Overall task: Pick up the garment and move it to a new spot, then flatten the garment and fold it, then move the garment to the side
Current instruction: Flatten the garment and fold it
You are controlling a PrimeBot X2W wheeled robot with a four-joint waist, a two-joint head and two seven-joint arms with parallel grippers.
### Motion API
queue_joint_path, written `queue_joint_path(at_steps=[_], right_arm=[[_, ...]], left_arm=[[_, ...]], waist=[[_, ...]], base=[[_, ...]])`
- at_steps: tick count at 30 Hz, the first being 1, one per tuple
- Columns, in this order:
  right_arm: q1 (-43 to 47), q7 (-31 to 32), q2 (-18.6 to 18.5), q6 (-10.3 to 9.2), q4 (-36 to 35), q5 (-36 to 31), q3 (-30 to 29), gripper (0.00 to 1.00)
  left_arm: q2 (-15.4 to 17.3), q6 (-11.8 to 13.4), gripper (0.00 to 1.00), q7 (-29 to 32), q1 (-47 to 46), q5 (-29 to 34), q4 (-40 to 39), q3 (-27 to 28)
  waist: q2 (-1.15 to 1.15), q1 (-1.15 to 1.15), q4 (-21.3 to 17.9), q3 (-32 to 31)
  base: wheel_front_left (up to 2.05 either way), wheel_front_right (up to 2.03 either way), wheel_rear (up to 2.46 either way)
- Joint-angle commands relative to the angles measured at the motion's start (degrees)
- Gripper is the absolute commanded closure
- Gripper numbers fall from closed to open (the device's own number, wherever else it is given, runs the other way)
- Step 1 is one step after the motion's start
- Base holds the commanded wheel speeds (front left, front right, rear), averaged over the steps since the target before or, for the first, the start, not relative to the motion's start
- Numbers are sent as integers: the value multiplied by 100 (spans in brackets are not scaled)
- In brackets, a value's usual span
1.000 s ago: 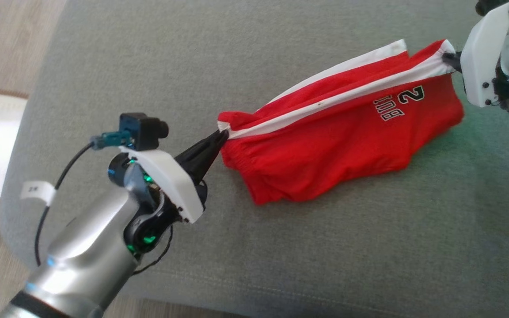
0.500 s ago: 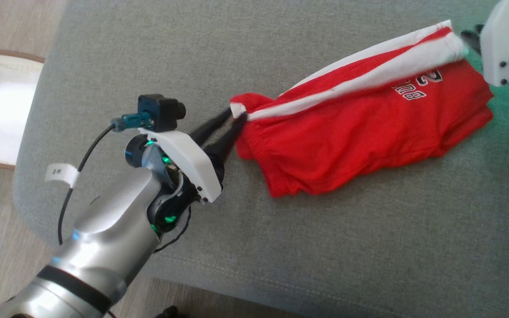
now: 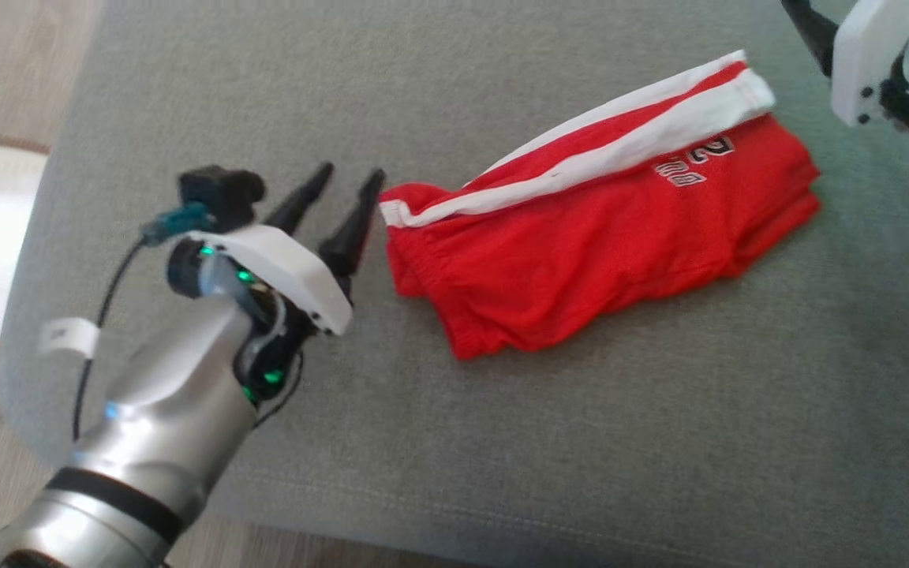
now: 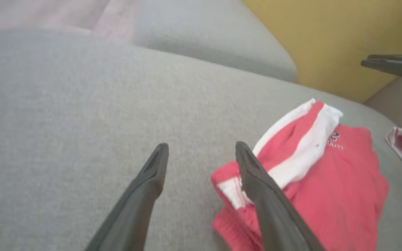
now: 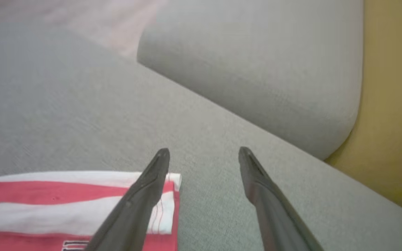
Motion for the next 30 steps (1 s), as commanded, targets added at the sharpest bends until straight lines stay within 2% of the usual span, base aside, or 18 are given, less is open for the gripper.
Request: queue_joint_path(at_steps=[1, 4, 7, 11, 13, 17, 20, 24, 25, 30], right_arm=[[26, -246, 63, -5, -103, 34, -81, 0], [171, -1006, 166, -5, -112, 26, -179, 0], [381, -1749, 307, -5, -70, 8, -330, 0], [723, -2693, 532, -5, -25, -57, -567, 0], [924, -2974, 638, -5, -19, -135, -664, 0], [1359, -3206, 797, -5, -151, -425, -1048, 0], [1837, -3221, 852, -5, -639, -807, -1781, 0], [2975, -3223, 992, -5, -1551, -1694, -2922, 0], [2975, -3223, 992, -5, -1551, -1694, -2922, 0], [4492, -3224, 1537, -5, -2512, -2743, -3897, 0]], left_arm=[[250, 62, 0, -93, -270, 30, -132, 313], [353, 257, 0, -166, -178, 155, -306, 679], [416, 493, 0, -174, 52, 451, -842, 1341], [338, 736, 0, -176, 628, 932, -1634, 2204], [252, 797, 0, -176, 941, 1166, -1965, 2534], [50, 839, 0, -177, 1549, 1570, -2441, 3059], [-94, 821, 0, -177, 1947, 1931, -2682, 3282], [-312, 768, 0, -177, 2494, 2443, -2899, 3441], [-312, 768, 0, -177, 2494, 2443, -2899, 3441], [-565, 704, 0, -177, 3140, 3132, -3183, 3622]], waist=[[0, 0, -179, -182], [0, 0, -381, -386], [0, 0, -581, -596], [0, 0, -817, -875], [0, 0, -910, -1010], [0, 0, -1088, -1261], [0, 0, -1169, -1423], [0, 0, -1245, -1622], [0, 0, -1245, -1622], [0, 0, -1338, -1827]], base=[[0, 0, 0], [0, 0, 0], [0, 0, 0], [0, 0, 0], [0, 0, 0], [0, 0, 0], [0, 0, 0], [0, 0, 0], [0, 0, 0], [0, 0, 0]])
